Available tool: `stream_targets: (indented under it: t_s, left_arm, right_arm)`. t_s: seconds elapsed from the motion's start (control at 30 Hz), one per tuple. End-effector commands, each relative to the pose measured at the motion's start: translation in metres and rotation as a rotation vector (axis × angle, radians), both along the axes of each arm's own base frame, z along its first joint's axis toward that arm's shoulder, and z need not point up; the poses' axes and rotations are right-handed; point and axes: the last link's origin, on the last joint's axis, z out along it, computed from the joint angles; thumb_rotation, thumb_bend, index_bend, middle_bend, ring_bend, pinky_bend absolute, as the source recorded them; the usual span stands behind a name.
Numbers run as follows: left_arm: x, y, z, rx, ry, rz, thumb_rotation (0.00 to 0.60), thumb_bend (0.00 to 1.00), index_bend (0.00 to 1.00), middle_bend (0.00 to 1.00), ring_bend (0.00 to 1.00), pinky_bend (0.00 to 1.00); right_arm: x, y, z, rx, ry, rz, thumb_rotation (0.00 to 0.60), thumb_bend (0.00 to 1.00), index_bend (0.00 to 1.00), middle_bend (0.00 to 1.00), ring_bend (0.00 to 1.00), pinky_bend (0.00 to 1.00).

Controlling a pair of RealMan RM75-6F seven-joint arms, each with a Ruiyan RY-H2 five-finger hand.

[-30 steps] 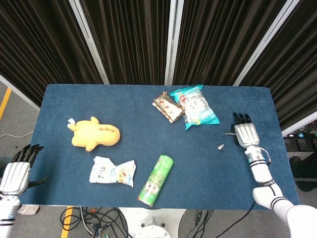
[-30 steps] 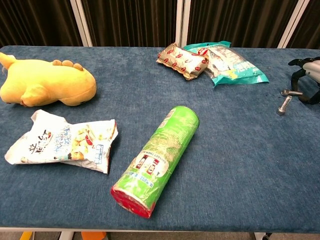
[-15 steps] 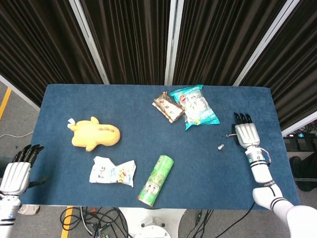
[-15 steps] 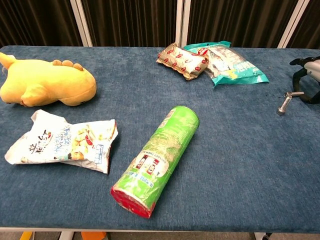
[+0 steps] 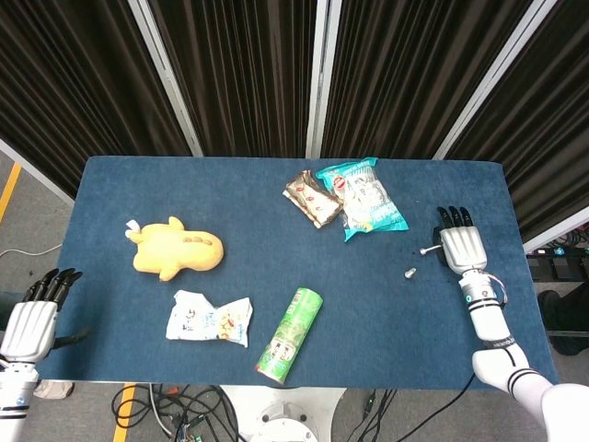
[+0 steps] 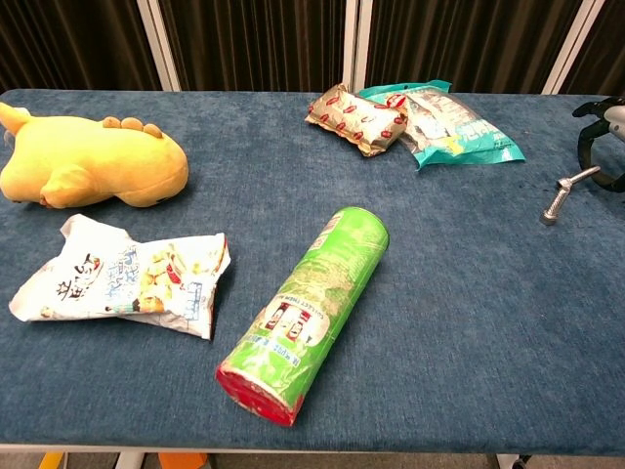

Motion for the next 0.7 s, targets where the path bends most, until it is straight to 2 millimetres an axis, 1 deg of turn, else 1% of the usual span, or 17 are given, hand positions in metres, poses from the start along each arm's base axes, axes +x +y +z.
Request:
stream_targets:
  t_s: [0.03,0.7]
  left_arm:
    - [0.0,0.0,0.0,0.0,0.0,-0.001,0.6,0.0,0.14,0.12,0.05,0.17]
    - [-0.001,0.0,-0.001,-0.001,-0.004,0.003,0.6,0.0,0.14,0.12,0.05,0.17]
  right_arm:
    - [0.002,0.001,0.002,-0.005,-0.001,0.011,0.6,0.32,0.59,0.08,0.0,0.0]
    - [0.013,0.005,0.006,-0.01,-0.01,0.036,0.6,0.33,0.6,0.08,0.0,0.0]
